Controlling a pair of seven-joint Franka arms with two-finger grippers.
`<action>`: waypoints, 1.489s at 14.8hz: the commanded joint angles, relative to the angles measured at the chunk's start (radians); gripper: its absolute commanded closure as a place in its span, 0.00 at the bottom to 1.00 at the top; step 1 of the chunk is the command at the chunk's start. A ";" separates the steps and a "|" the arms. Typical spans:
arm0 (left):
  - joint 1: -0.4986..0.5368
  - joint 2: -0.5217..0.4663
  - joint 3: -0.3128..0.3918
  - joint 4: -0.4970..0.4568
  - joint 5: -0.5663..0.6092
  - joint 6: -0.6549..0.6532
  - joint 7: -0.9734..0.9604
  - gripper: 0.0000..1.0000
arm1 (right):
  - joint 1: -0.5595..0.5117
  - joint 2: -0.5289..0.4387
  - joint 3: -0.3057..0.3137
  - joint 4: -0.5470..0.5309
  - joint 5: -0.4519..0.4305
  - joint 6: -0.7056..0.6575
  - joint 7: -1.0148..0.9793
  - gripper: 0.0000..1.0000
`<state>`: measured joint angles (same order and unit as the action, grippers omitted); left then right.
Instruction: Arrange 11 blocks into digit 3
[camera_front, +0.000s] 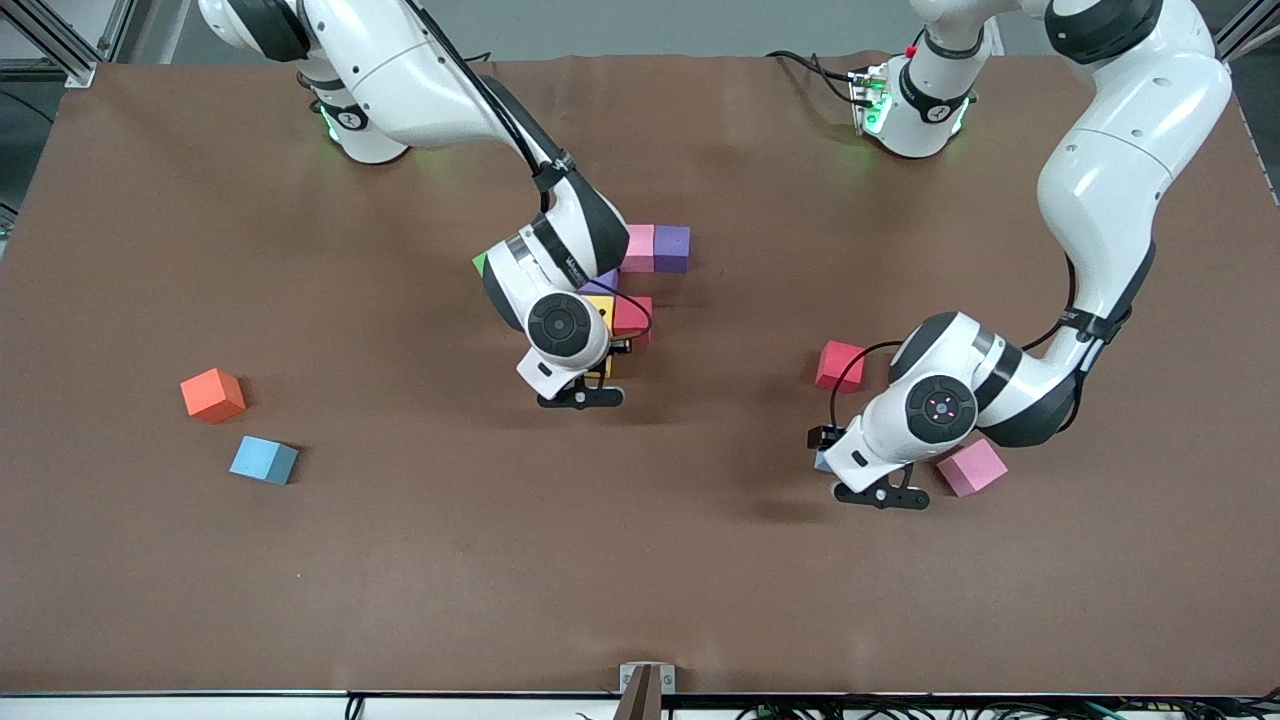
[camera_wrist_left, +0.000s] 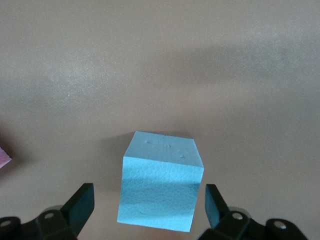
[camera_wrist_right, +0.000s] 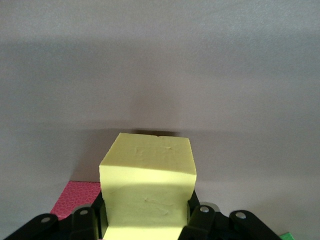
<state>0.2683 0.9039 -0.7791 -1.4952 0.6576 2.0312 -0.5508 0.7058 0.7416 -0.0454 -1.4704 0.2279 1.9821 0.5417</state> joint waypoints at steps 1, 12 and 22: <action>-0.033 0.006 0.037 0.013 0.000 0.032 0.011 0.07 | 0.007 -0.016 0.002 -0.022 0.019 0.000 0.015 0.61; -0.041 0.016 0.052 0.007 0.000 0.067 -0.009 0.19 | 0.007 -0.018 0.009 -0.034 0.019 0.000 0.034 0.61; -0.041 0.016 0.052 0.006 0.000 0.067 -0.009 0.19 | 0.007 -0.016 0.009 -0.034 0.018 -0.023 0.032 0.61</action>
<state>0.2379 0.9200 -0.7362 -1.4953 0.6577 2.0913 -0.5527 0.7064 0.7416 -0.0341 -1.4844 0.2297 1.9697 0.5616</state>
